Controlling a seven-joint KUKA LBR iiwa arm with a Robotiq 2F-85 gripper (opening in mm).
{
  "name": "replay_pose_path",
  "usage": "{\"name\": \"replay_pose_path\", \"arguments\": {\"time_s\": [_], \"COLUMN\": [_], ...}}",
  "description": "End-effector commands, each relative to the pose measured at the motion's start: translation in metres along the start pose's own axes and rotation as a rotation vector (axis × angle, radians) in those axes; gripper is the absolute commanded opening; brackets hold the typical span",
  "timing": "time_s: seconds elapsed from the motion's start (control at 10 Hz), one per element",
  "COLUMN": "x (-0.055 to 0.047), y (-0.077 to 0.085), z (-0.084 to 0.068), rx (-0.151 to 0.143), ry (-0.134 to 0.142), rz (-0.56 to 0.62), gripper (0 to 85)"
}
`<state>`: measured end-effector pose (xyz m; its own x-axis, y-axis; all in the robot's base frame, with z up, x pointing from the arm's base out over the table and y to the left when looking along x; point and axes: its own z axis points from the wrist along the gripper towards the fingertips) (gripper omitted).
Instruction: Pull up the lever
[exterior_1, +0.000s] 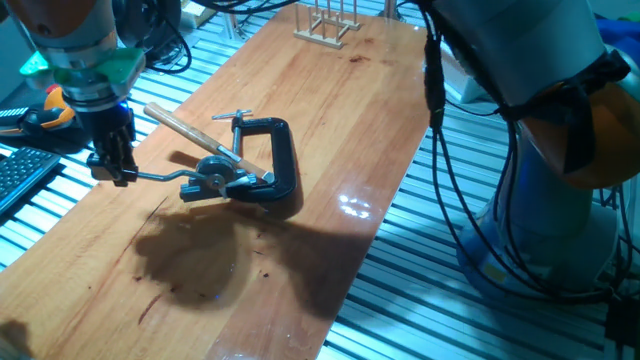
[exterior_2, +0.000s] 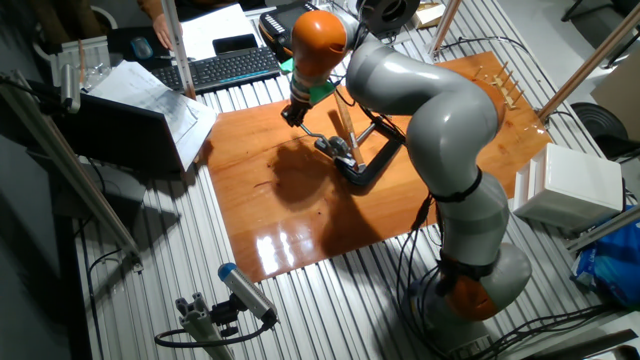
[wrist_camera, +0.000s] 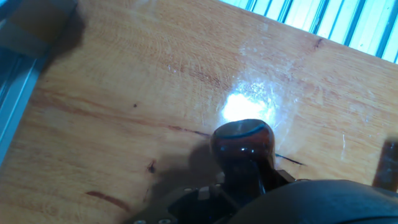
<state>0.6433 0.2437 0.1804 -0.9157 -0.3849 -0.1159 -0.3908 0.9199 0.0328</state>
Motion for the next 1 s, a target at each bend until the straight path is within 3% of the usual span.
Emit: {"name": "replay_pose_path", "arguments": {"time_s": [0.0, 0.3, 0.7, 0.9], "x": [0.002, -0.001, -0.025, -0.031], "y": [0.001, 0.005, 0.012, 0.012], "z": [-0.001, 0.001, 0.022, 0.029], "rx": [0.003, 0.005, 0.009, 0.007], "ry": [-0.002, 0.004, 0.024, 0.028], "rz": [0.004, 0.011, 0.022, 0.029], "gripper": [0.0, 0.0, 0.0, 0.0]}}
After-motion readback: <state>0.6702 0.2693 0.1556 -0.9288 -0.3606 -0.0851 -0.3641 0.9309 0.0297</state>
